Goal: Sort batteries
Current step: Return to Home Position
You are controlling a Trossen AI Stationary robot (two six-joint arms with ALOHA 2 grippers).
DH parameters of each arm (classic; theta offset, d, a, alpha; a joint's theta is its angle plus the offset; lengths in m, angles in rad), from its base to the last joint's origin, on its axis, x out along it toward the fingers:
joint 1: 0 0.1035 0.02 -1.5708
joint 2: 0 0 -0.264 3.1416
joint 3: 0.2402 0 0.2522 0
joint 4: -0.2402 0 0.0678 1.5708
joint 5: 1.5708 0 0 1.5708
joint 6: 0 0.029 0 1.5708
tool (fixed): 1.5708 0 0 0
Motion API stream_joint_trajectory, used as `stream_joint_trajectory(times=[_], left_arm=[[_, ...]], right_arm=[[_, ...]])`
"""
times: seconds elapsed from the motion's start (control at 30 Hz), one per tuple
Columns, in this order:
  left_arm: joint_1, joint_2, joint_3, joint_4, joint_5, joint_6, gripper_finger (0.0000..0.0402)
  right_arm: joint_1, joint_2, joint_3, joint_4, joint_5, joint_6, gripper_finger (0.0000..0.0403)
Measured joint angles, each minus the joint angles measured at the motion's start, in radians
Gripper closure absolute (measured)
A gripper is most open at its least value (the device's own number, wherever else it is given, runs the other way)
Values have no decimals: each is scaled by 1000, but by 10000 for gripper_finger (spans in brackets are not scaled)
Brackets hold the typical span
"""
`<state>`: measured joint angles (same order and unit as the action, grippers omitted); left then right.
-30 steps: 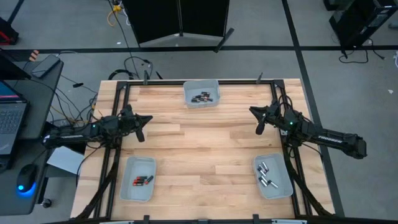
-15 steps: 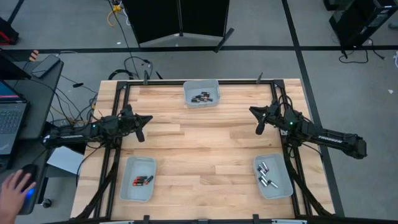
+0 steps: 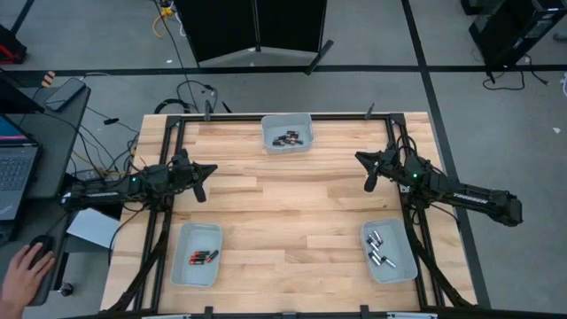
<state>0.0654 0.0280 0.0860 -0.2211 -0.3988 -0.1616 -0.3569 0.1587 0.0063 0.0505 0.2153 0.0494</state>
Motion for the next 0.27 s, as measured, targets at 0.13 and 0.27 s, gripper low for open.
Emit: stream_joint_trajectory(times=[0.13,0.27], left_arm=[[0,0,0,0,0,0,392],[0,0,0,0,0,0,392]], right_arm=[[0,0,0,0,0,0,348],[0,0,0,0,0,0,350]])
